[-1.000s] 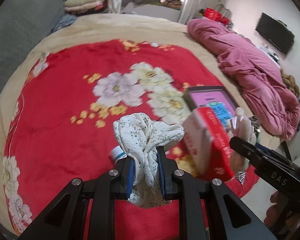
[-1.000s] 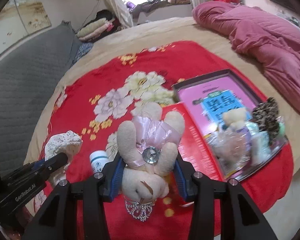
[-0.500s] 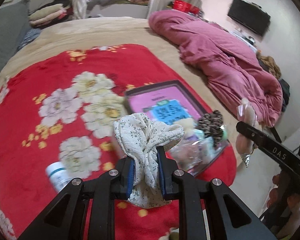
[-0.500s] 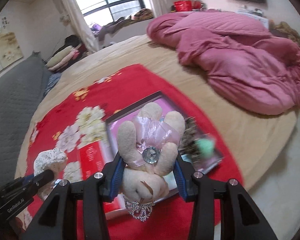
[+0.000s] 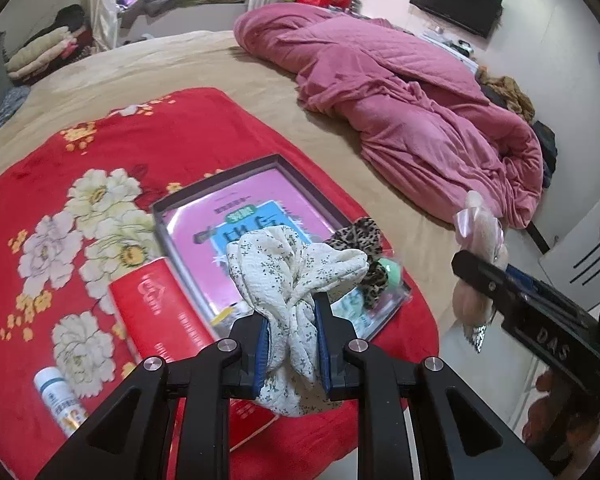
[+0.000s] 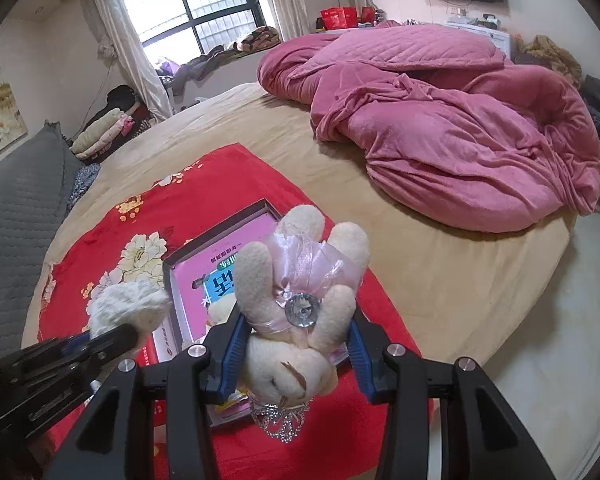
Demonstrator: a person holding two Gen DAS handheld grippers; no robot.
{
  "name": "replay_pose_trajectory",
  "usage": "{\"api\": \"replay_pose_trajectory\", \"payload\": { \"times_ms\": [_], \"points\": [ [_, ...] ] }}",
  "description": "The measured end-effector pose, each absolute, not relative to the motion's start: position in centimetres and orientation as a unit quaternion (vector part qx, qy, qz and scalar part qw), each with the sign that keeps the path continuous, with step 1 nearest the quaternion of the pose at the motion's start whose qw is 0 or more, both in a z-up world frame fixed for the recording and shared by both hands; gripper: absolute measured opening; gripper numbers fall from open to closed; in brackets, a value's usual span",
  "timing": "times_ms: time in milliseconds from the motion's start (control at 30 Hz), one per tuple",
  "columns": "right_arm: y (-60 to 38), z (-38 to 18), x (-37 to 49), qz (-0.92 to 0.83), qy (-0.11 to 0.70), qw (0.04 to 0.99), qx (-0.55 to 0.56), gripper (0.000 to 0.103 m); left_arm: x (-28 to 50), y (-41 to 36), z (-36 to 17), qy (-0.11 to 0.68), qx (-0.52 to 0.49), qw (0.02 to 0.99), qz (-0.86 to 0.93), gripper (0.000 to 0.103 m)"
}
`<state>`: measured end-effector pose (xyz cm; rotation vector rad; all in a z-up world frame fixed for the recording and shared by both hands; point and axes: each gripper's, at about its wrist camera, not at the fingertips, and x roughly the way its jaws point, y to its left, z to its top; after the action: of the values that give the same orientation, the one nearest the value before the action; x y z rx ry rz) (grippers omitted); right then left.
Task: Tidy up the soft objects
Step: 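Carry the bunny plush and white scrunchie over the pink tray with both tools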
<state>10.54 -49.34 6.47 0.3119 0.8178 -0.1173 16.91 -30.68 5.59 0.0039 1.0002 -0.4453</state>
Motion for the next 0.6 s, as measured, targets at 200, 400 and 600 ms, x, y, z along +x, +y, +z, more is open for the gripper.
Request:
{"api": "replay_pose_trajectory", "payload": {
  "times_ms": [200, 400, 600],
  "points": [
    [-49.6, 5.8, 10.6, -0.053, 0.401, 0.903, 0.143, 0.046, 18.7, -33.1, 3.7, 0.492, 0.012, 0.845, -0.211, 0.02],
    [-50.0, 5.2, 10.8, -0.059, 0.406, 0.901, 0.144, 0.046, 20.6, -35.2, 1.7, 0.506, 0.017, 0.836, -0.212, 0.02],
    [-49.1, 3.7, 12.3, -0.029, 0.425, 0.896, 0.125, 0.046, 21.2, -35.5, -0.9, 0.527, 0.03, 0.822, -0.213, 0.02]
  ]
}}
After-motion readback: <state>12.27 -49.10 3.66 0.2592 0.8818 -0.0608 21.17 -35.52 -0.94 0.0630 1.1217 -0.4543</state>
